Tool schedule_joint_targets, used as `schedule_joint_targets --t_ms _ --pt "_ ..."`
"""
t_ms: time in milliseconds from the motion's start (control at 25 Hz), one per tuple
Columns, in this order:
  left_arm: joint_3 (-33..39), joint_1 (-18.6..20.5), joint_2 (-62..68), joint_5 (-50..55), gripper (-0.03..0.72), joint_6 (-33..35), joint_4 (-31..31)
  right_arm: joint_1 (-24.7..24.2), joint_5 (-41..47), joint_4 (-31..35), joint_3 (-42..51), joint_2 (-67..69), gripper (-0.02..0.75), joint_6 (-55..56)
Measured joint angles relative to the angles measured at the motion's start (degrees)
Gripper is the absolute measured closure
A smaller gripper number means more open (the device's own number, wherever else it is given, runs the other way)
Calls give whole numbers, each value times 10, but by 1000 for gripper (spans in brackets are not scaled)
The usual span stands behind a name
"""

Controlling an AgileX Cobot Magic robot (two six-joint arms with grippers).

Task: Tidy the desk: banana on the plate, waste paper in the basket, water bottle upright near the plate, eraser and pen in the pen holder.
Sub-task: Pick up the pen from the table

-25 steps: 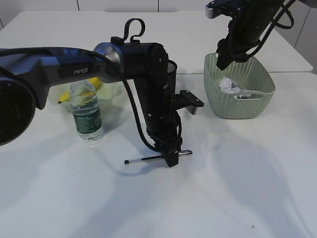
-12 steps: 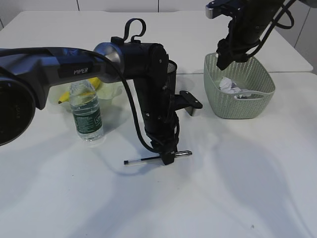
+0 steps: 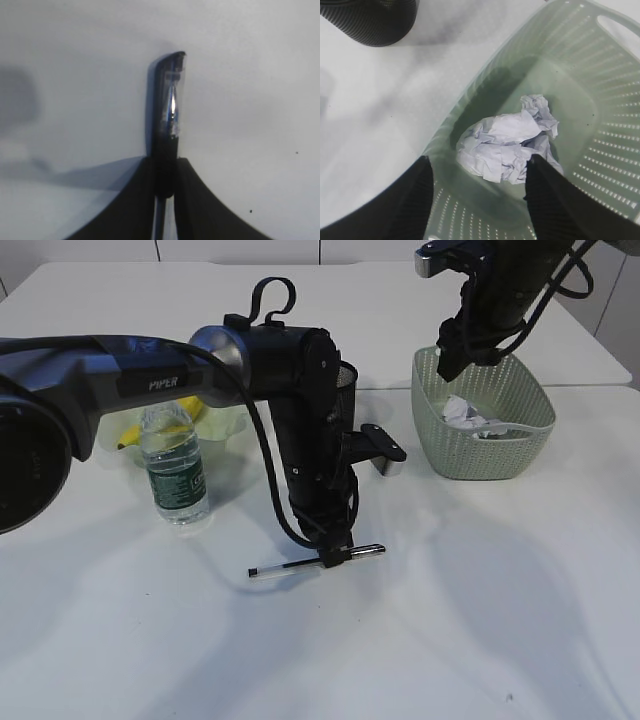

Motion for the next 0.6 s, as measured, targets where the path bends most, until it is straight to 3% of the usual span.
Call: schedule_joint_targets --t_ms 600 --pt "-24 0 2 8 652 0 -16 0 0 0 0 0 296 0"
